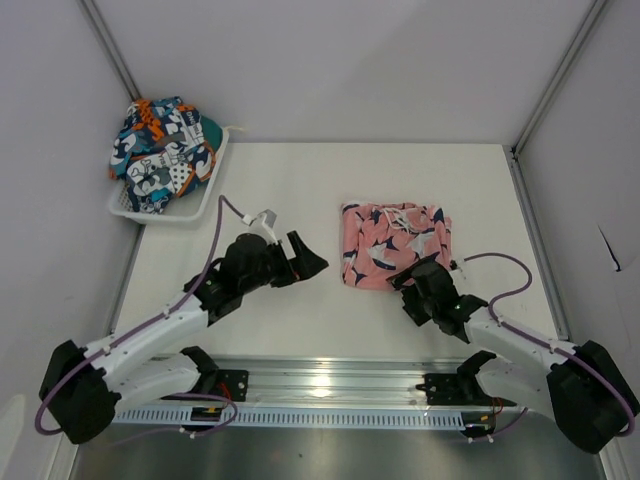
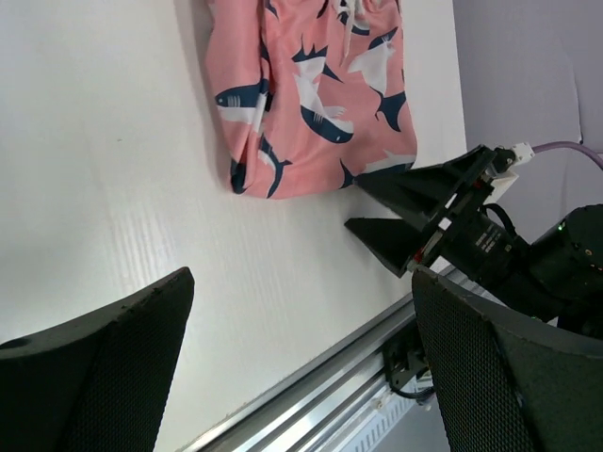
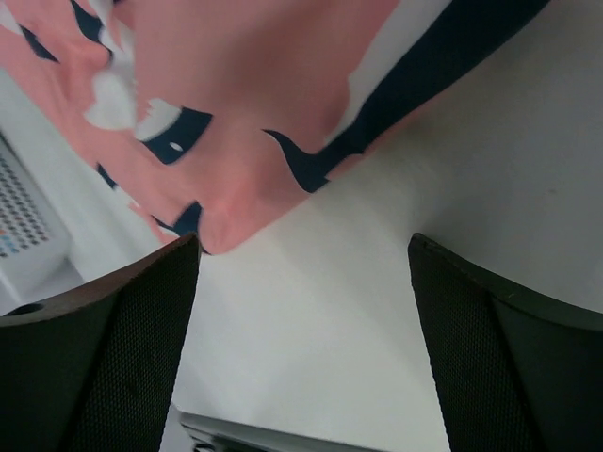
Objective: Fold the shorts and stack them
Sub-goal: Neatly place the folded shorts to the corner, then grab the shorts from the pile
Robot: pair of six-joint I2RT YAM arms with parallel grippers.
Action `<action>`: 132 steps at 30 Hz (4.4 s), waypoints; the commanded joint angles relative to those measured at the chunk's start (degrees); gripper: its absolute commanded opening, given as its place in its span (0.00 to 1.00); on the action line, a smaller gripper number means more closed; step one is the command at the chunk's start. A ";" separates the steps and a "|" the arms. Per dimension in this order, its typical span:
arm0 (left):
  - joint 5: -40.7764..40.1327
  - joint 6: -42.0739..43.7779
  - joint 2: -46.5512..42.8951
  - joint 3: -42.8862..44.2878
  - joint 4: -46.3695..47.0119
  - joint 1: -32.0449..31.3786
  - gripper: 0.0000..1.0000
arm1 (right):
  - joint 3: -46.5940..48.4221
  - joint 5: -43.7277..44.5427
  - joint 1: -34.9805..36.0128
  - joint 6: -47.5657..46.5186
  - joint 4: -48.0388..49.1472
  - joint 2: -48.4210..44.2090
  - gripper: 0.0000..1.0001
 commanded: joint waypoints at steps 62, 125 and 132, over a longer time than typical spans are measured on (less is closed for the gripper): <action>-13.70 12.99 -20.91 -0.61 -25.35 0.50 0.99 | 28.39 3.86 -42.71 10.30 14.25 40.09 0.00; -10.19 19.67 -4.74 22.24 -29.12 26.94 0.99 | 19.51 -6.00 -23.93 -41.47 18.20 19.61 0.93; 3.42 12.56 8.44 33.03 -30.36 49.43 0.99 | 18.36 2.97 -9.24 -48.86 25.06 23.30 0.94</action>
